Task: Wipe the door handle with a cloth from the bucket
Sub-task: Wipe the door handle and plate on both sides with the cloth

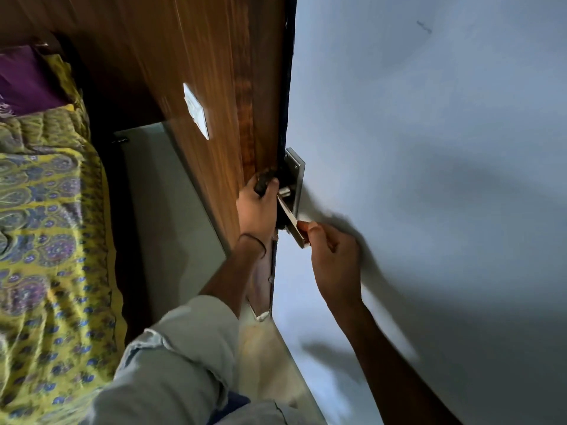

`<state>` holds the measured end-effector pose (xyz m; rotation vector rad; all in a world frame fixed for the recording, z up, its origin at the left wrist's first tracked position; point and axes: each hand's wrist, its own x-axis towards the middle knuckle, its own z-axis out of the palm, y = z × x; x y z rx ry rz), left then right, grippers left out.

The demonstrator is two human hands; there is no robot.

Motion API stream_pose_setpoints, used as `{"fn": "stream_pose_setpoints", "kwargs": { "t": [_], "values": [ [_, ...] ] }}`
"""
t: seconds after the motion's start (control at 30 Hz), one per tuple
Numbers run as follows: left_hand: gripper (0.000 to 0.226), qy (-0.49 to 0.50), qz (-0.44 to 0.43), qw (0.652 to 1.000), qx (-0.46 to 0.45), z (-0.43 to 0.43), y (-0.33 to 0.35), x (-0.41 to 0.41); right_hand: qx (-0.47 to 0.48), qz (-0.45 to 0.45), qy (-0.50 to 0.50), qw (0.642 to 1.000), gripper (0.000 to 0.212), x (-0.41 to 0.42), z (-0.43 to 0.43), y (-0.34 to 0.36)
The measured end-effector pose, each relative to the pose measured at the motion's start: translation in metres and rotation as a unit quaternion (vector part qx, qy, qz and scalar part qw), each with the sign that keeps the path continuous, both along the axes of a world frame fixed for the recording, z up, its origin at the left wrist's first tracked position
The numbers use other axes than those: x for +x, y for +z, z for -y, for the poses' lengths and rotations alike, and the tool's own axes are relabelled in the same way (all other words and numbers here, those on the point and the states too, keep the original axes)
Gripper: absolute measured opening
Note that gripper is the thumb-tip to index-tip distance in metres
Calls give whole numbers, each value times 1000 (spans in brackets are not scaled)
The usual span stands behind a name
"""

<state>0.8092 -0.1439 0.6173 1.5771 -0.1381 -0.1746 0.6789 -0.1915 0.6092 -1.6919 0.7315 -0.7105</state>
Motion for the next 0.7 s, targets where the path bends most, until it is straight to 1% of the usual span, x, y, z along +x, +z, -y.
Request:
{"fn": "stream_pose_setpoints", "kwargs": {
  "t": [0.03,0.1,0.17,0.2,0.3,0.37,0.43,0.53,0.6,0.7],
  "values": [
    [15,-16,-34,999,-22,-3,0,8,3,1,-1,1000,27,0,0,0],
    [14,-38,-115,988,-100,-15,-3,15,14,0,-5,1000,26,-1,-1,0],
    [26,-35,-193,965,-176,-30,-8,10,24,-5,-7,1000,24,-3,-1,0],
    [32,-23,-219,954,-204,-37,-11,4,26,-6,-3,1000,24,-4,-1,1],
    [28,7,-264,920,-289,-54,-21,-14,19,-19,14,1000,23,-8,-1,3],
    [26,16,-279,901,-333,-62,-23,-23,20,-24,16,999,23,-8,-1,3],
    [28,26,-278,892,-356,-66,-18,-26,13,-23,11,1000,23,-6,1,1],
    [36,50,-246,900,-355,-62,-3,-20,9,-22,-5,1000,22,-2,2,0],
    [37,58,-218,910,-348,-58,3,-18,13,-17,-12,1000,20,-1,1,1],
    [36,66,-213,915,-337,-57,2,-25,19,-16,-3,1000,19,-1,-1,1]
  ]
}}
